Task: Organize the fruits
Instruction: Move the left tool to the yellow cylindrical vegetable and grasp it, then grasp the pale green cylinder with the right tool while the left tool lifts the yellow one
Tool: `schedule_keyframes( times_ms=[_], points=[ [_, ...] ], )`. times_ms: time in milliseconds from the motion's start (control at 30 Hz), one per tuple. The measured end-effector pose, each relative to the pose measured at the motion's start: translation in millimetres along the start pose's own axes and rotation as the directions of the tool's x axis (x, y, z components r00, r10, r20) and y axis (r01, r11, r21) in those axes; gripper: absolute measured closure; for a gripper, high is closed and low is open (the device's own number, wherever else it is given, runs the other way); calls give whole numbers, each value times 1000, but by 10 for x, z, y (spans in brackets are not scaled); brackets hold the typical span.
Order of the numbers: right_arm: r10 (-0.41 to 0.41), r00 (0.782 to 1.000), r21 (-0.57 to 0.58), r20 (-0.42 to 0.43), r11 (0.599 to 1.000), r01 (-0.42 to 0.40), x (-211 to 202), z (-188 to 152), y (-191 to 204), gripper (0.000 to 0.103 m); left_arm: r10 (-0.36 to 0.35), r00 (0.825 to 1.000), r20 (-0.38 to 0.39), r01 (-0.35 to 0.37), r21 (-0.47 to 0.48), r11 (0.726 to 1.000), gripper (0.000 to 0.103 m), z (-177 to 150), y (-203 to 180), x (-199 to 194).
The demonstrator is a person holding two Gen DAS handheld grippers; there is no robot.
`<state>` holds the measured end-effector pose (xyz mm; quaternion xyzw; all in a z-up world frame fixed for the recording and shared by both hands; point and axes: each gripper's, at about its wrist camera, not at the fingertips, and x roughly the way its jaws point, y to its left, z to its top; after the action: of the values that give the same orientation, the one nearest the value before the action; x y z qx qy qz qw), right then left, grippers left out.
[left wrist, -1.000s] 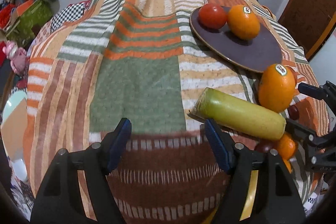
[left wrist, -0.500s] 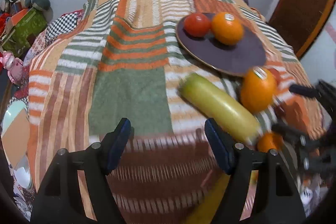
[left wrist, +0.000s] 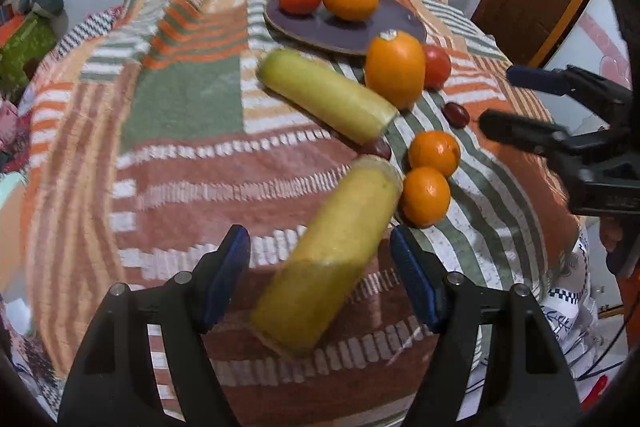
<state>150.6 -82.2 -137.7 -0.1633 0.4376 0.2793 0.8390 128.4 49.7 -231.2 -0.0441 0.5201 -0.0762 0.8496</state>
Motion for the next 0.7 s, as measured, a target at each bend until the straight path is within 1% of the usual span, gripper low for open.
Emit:
schedule_keyframes(
  times_ms=[67,100,133,200,267,300,400,433,533,600,633,700],
  points=[
    [1,1000,0,7,1000,-1,-34,-10,13,22,14,1000,-1,-14,9,1000,31,-22,-24,71],
    [-1,1000,0,9,1000,1,-43,-11,17,22,24,1000,13,-24,22,999,34,-33,-44,74],
    [-5,1000,-1,11,1000,5,-49,-7,22,22,35,999,32,-36,38,999,43,-44,-65,58],
    [-6,1000,-7,17,1000,6,-56,10,45,22,30,998,52,-32,39,999,47,-55,-55,19],
    [-4,1000,-15,31,1000,4,-57,39,90,22,43,996,76,-45,19,999,55,-80,0,-14],
    [-2,999,-19,34,1000,3,-51,58,108,22,48,996,79,-49,5,999,57,-91,38,-26],
    [9,999,-29,44,1000,-8,-16,142,186,23,30,996,90,-24,-64,998,63,-86,250,-87],
    [18,999,-33,49,999,-16,5,185,224,23,41,995,95,-34,-84,996,65,-72,330,-115],
    [42,998,-46,53,998,-39,65,283,324,23,71,993,96,-59,-121,991,65,-16,532,-154],
    [65,997,-39,51,997,-63,130,369,385,28,79,992,97,-64,-146,987,65,-2,659,-181],
    [84,995,-38,45,996,-82,167,415,415,32,80,992,96,-64,-155,986,65,2,716,-185],
    [100,995,-47,27,994,-98,269,509,483,39,61,994,93,-45,-168,985,65,-7,805,-185]
  ],
)
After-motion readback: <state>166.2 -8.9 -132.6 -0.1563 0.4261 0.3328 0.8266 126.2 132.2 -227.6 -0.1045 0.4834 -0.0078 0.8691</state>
